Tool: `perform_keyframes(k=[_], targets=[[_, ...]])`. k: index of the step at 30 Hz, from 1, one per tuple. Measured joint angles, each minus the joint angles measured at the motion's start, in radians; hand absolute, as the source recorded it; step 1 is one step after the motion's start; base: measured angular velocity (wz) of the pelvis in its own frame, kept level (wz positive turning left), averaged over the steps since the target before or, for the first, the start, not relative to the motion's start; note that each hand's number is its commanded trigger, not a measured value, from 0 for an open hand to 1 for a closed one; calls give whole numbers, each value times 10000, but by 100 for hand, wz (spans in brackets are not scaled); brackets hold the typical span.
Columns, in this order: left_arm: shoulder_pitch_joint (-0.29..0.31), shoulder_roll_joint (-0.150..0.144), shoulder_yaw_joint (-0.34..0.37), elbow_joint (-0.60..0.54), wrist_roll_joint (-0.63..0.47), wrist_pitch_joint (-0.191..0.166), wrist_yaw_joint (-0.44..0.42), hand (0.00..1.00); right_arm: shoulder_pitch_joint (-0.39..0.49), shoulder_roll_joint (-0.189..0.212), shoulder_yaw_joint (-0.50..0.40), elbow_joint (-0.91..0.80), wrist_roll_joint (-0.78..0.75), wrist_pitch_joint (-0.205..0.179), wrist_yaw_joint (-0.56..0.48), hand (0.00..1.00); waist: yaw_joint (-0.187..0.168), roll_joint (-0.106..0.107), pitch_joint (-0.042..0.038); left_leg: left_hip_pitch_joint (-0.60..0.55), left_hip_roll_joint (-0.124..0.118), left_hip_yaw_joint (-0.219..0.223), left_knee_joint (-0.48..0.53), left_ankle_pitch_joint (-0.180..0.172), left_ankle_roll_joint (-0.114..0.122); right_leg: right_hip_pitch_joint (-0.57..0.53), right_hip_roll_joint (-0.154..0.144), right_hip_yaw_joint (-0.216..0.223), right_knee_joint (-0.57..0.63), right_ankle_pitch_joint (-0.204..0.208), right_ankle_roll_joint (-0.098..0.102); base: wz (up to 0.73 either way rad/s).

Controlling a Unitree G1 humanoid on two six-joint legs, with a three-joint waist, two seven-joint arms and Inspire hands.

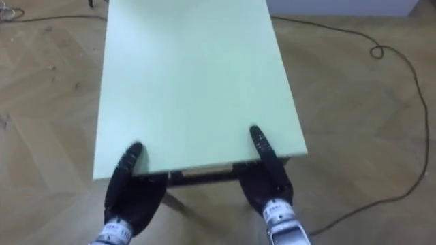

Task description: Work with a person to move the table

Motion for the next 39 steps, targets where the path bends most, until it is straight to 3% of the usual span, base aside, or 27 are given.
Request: perform_keyframes(k=[3,6,16,22,25,28,31,33,35,39], targets=[[-54,-161,-137,20,-71,8,126,100,-62,-321,112,-40,208,-229,0,100,-253,172,-9,465,-2,376,-1399,106,-202,41,-122,-313,38,68,-34,38],[-221,-155,-261,20,-89,-5,326,100,-67,-439,78,-44,395,-280,-13,100,-362,153,-18,723,-32,454,-2153,195,-120,36,-129,-354,-64,69,-31,22],[-233,-22,-359,270,-202,34,452,100,335,-298,92,-43,453,-283,-102,100,-367,112,-44,1244,-506,869,-2702,554,213,205,-443,33,-236,297,211,-9],[-164,27,-380,281,-78,28,472,100,572,-180,102,-43,555,-297,-100,100,-324,-96,-168,1300,-766,1245,-2776,650,381,130,-562,309,-345,669,354,-14],[-100,30,-377,289,-111,59,472,100,630,-155,96,-44,479,-272,-101,100,-318,-125,-168,1274,-956,1374,-2715,691,537,49,-764,208,-190,931,418,-16],[-65,72,-377,294,-94,226,479,100,929,-205,52,-263,453,-176,-102,100,-335,-214,-169,1258,-1123,1491,-2533,687,871,-1,-1073,262,69,1010,550,4],[-35,47,-383,293,-54,286,551,100,1162,-150,0,-308,463,-177,-124,100,-353,-332,-166,1208,-1229,1459,-2428,686,1147,-33,-1384,369,852,747,872,16],[-3,54,-390,266,-51,343,578,100,1239,-199,29,-312,585,-181,-127,100,-233,-342,-171,1188,-1243,1439,-2425,749,1181,398,-1565,554,1693,-95,1209,3],[25,116,-396,157,-42,324,580,100,1236,-251,120,-392,714,-247,-127,100,-50,-377,-172,1049,-1309,1469,-2421,812,1151,626,-1410,819,1141,-244,1261,-16],[92,208,-483,122,-66,235,580,100,1229,-465,289,-447,832,-355,-140,100,296,-400,-172,979,-1205,1626,-2572,929,1047,899,-1090,878,-5,0,1108,-17]])
